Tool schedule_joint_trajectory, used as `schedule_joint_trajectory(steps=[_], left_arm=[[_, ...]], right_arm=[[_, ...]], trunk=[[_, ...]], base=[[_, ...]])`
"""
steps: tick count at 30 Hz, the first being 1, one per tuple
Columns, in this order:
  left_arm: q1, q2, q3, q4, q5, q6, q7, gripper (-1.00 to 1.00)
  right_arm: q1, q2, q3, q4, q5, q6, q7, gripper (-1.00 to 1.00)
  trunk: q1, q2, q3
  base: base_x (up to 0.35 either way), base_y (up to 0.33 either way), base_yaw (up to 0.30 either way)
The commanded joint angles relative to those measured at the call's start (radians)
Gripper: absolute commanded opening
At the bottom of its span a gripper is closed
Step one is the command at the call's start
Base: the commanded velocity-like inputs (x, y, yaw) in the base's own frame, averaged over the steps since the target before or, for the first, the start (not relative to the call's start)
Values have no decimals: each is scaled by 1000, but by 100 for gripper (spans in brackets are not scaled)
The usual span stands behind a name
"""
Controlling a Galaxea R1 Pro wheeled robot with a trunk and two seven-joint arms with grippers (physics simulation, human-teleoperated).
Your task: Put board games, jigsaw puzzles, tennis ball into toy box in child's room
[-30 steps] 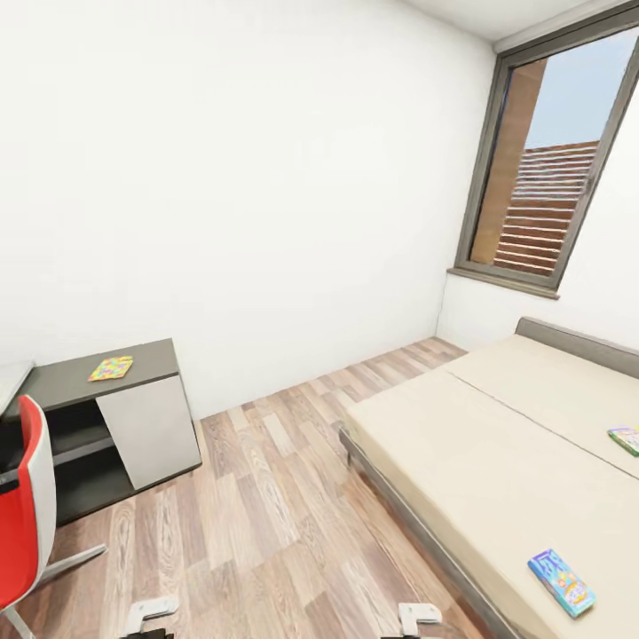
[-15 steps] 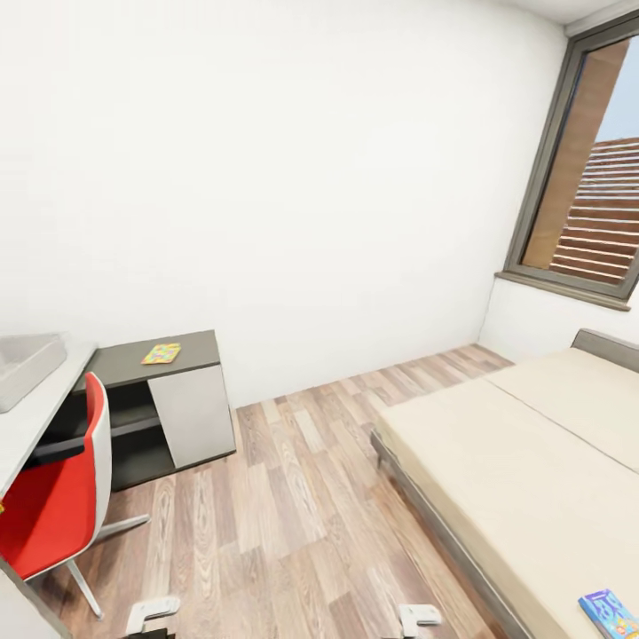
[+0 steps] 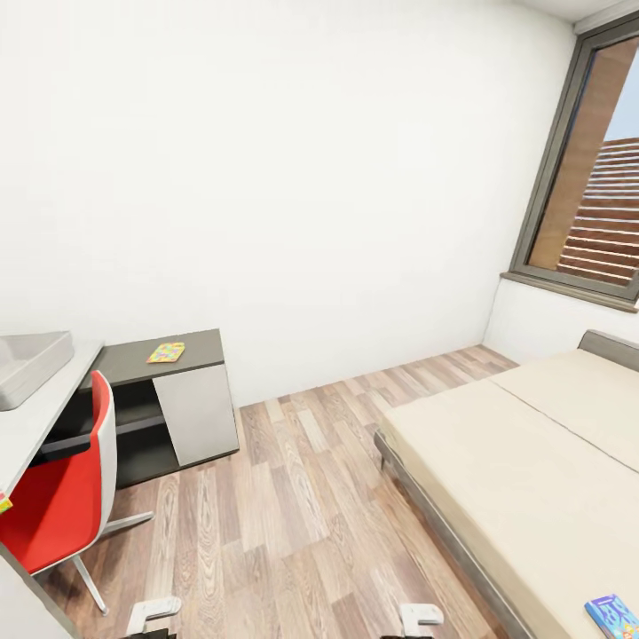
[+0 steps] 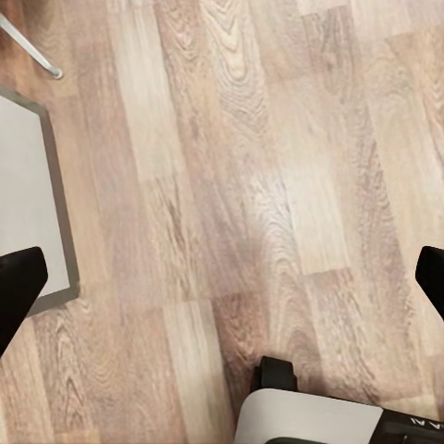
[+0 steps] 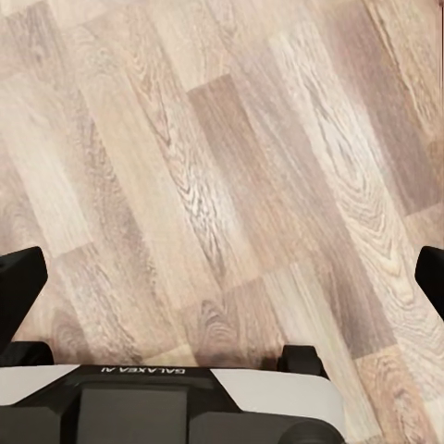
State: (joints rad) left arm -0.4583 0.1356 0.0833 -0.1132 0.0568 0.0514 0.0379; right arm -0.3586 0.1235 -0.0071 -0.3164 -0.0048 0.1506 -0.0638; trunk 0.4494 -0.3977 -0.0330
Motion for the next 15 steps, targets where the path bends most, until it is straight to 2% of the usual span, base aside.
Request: schedule_joint_trajectory(steps=[1, 15], left_arm=[[0, 0, 6, -2, 6, 5, 0, 100], [1, -10, 6, -2, 4, 4, 0, 100]], right_arm=[[1, 1, 0, -1, 0, -11, -3, 100], [2, -1, 0, 1, -1, -44, 0, 100]], trunk=[[1, -2, -2], [1, -2, -2]], base=[[0, 0, 2], [0, 0, 0]])
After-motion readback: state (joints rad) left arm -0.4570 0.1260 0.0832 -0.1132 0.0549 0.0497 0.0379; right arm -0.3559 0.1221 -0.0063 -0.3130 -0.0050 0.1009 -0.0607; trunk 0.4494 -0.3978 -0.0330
